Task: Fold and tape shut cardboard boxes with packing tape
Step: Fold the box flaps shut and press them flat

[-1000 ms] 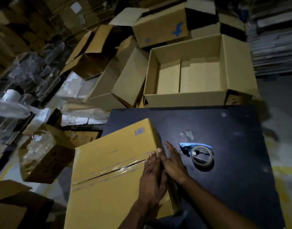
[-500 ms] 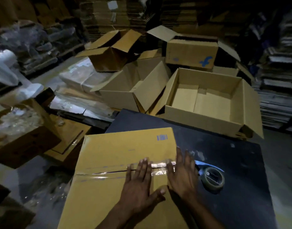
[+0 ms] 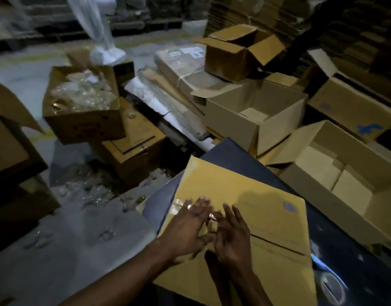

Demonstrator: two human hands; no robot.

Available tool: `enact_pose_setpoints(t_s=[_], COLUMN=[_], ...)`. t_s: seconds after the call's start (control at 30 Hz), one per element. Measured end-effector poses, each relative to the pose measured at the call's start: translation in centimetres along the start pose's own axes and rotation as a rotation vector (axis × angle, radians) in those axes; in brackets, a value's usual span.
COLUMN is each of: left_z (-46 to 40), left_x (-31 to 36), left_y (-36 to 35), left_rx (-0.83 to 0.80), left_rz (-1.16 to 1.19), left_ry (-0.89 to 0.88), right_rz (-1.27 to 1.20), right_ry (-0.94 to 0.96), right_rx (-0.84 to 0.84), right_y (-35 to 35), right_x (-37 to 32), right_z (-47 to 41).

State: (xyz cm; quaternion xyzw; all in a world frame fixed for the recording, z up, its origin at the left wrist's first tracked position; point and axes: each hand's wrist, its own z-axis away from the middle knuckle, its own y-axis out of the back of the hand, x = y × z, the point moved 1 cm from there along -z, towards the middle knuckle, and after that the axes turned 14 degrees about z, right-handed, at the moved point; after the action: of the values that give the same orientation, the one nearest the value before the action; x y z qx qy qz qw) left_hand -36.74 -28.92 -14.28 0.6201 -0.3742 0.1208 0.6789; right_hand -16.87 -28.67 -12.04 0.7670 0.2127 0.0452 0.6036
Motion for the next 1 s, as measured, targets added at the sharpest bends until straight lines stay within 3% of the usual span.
enact_pose_setpoints(t_s=[0.07,0.13,0.17,0.23,0.3,0.43,0.6,0.77,0.87,1.0], left_z=[1.9,3.9,4.4,4.7,4.9,3.9,-2.6,-14.3,-19.5,-19.0], left_x=[-1.4,-2.9,-3.6,-4.9,-5.6,-6.6,-9.7,-11.1,-6.9,0.9], left_y=[1.4,2.1,2.3,1.8,0.6,-0.2,5.2,10.4,11.1,7.2], left_rx=[0.379,0.627,0.624,0.463,0.34,0.325,0.175,-0.078,0.05,0.068], left_rz=[0.19,0.335,0.427,0.599,0.651,0.683,0.782,0.42,-0.008,-0.081], left_ry=[0.022,0.234,0.363,0.504,0.477,0.473,0.338,0.287,0.248,0.119], right_rz=[-0.011,0.088,0.149,0.252,0.311,0.286,0.303,0.429,0.453,0.389], right_ry=[0.007,0.095,0.148,0.215,0.212,0.155,-0.109,-0.223,-0.228,-0.325], right_rx=[0.003,-0.075,-0.139,-0.275,-0.374,-0.384,-0.395,-0.457,-0.474,-0.441], right_y=[-0.2,-1.3,-2.0,-2.9,-3.4,-2.5,2.1,4.5,3.6,2.0], right_x=[-1.8,-3.2,-3.6,-4.5,-5.4,-4.7,1.2,7.1,7.9,6.3], right_z=[-1.3,-2.3,-2.6,-2.7,-2.5,-2.6,-3.1,-1.6,-3.1,-4.5])
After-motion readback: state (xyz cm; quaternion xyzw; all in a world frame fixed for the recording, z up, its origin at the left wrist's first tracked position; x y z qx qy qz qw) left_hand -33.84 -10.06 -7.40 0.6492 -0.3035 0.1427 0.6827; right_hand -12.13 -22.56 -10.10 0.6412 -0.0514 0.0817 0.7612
